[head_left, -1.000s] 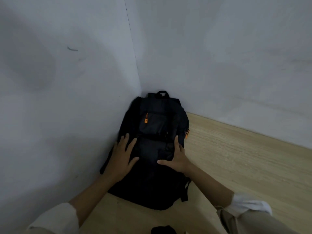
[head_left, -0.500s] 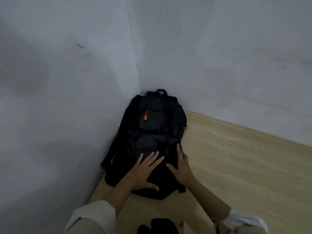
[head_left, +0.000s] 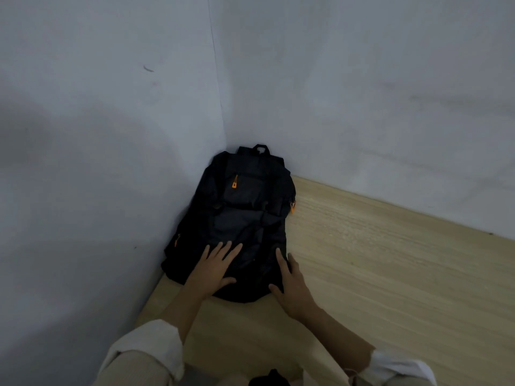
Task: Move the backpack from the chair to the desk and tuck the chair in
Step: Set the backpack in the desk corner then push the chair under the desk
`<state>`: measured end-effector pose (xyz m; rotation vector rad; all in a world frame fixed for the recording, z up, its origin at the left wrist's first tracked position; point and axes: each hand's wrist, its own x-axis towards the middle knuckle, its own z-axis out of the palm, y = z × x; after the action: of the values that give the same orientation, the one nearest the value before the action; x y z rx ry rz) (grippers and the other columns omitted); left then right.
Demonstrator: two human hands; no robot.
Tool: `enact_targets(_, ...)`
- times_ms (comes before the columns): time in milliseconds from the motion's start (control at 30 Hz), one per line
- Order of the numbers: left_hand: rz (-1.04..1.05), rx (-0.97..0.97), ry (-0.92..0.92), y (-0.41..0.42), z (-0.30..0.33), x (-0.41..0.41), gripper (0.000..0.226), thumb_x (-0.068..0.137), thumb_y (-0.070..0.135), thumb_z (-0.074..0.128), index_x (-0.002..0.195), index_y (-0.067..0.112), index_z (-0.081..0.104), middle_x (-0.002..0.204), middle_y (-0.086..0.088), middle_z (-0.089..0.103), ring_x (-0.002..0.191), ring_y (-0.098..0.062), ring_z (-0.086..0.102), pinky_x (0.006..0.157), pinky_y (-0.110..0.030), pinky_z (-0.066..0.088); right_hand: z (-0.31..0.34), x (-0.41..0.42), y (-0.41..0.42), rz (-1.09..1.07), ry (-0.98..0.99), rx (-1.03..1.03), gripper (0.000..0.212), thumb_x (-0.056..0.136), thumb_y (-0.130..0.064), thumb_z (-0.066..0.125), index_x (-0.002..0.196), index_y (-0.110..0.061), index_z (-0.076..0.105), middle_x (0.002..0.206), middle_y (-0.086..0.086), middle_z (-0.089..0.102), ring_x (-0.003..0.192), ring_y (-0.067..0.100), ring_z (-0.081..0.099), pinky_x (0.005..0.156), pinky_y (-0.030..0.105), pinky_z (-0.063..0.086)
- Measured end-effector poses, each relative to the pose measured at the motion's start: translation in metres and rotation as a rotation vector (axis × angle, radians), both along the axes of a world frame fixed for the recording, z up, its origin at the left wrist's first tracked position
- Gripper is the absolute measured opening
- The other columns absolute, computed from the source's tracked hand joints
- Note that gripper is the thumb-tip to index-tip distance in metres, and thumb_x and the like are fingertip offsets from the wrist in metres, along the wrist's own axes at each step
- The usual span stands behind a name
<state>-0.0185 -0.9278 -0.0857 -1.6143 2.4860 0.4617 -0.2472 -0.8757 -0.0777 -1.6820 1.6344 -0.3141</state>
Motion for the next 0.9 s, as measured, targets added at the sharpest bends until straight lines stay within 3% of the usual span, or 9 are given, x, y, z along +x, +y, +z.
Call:
enact_targets(100, 0.021, -0.077, 0.047, 0.026, -0.003, 0.010, 0.071, 0.090, 0.058, 0.030, 0.146, 0.030, -0.002, 0.154, -0.012, 0.026, 0.141, -0.031, 0.025, 0.116, -0.041, 0.005, 0.002, -0.017, 0.017, 0.054, 0.111, -0.023, 0.085, 0.095, -0.028, 0.054, 0.150, -0.034, -0.010, 0.161, 0.011, -0.007, 0.148, 0.031, 0.006, 0.118, 0.042, 0.023)
enact_targets(167, 0.057, -0.093, 0.000, 0.043, -0.006, 0.013, 0.069, 0.090, 0.062, 0.018, 0.147, 0.024, 0.015, 0.146, -0.015, 0.041, 0.132, -0.035, 0.040, 0.110, -0.041, 0.011, 0.003, -0.029, 0.027, 0.084, 0.170, -0.038, 0.085, 0.095, -0.028, 0.053, 0.150, -0.034, -0.011, 0.161, 0.011, -0.007, 0.148, 0.032, 0.004, 0.118, 0.044, 0.023)
enact_targets(233, 0.124, -0.113, -0.021, 0.061, -0.008, 0.011, 0.069, 0.089, 0.058, 0.027, 0.144, 0.017, 0.028, 0.143, -0.017, 0.045, 0.130, -0.036, 0.043, 0.107, -0.044, 0.015, 0.006, -0.041, 0.038, 0.112, 0.217, -0.053, 0.085, 0.095, -0.027, 0.053, 0.150, -0.033, -0.012, 0.161, 0.011, -0.008, 0.148, 0.032, 0.003, 0.118, 0.045, 0.023)
enact_targets(367, 0.282, -0.153, 0.016, 0.099, -0.008, -0.016, 0.083, 0.075, 0.032, 0.073, 0.142, 0.010, 0.030, 0.143, -0.025, 0.041, 0.129, -0.043, 0.042, 0.102, -0.057, 0.036, 0.012, -0.074, 0.067, 0.129, 0.267, -0.067, 0.084, 0.095, -0.028, 0.053, 0.150, -0.031, -0.011, 0.161, 0.011, -0.009, 0.148, 0.033, 0.002, 0.118, 0.046, 0.023)
enact_targets(467, 0.321, -0.127, 0.019, 0.136, -0.005, -0.044, 0.084, 0.071, 0.027, 0.079, 0.141, 0.008, 0.035, 0.143, -0.028, 0.038, 0.126, -0.045, 0.044, 0.094, -0.061, 0.041, 0.018, -0.102, 0.097, 0.137, 0.281, -0.087, 0.085, 0.095, -0.029, 0.052, 0.150, -0.033, -0.013, 0.161, 0.010, -0.010, 0.148, 0.032, 0.003, 0.118, 0.046, 0.024)
enact_targets(567, 0.227, -0.100, -0.040, 0.175, -0.008, -0.081, 0.099, 0.057, 0.034, 0.087, 0.137, 0.009, 0.036, 0.136, -0.025, 0.050, 0.116, -0.039, 0.057, 0.085, -0.057, 0.050, 0.026, -0.139, 0.133, 0.135, 0.279, -0.103, 0.085, 0.096, -0.029, 0.052, 0.149, -0.034, -0.013, 0.161, 0.009, -0.011, 0.148, 0.032, 0.003, 0.117, 0.044, 0.025)
enact_targets(667, 0.214, -0.052, -0.068, 0.202, -0.014, -0.116, 0.117, 0.045, 0.041, 0.090, 0.139, 0.014, 0.026, 0.128, -0.021, 0.059, 0.108, -0.036, 0.063, 0.079, -0.054, 0.054, 0.029, -0.172, 0.163, 0.132, 0.273, -0.116, 0.085, 0.096, -0.031, 0.052, 0.149, -0.033, -0.013, 0.161, 0.009, -0.010, 0.148, 0.032, 0.004, 0.117, 0.043, 0.025)
enact_targets(800, 0.201, -0.130, -0.055, 0.261, -0.010, -0.179, 0.103, 0.055, 0.036, 0.088, 0.138, 0.018, 0.029, 0.137, -0.024, 0.049, 0.116, -0.040, 0.056, 0.087, -0.057, 0.048, 0.035, -0.226, 0.214, 0.124, 0.272, -0.169, 0.084, 0.095, -0.032, 0.052, 0.150, -0.031, -0.012, 0.162, 0.010, -0.009, 0.148, 0.034, 0.004, 0.116, 0.043, 0.024)
enact_targets(900, 0.209, -0.129, -0.037, 0.300, -0.007, -0.218, 0.102, 0.050, 0.034, 0.090, 0.134, 0.014, 0.036, 0.132, -0.026, 0.053, 0.112, -0.041, 0.058, 0.084, -0.057, 0.049, 0.036, -0.258, 0.251, 0.096, 0.242, -0.178, 0.083, 0.096, -0.030, 0.052, 0.150, -0.030, -0.011, 0.162, 0.009, -0.009, 0.148, 0.034, 0.002, 0.117, 0.042, 0.021)
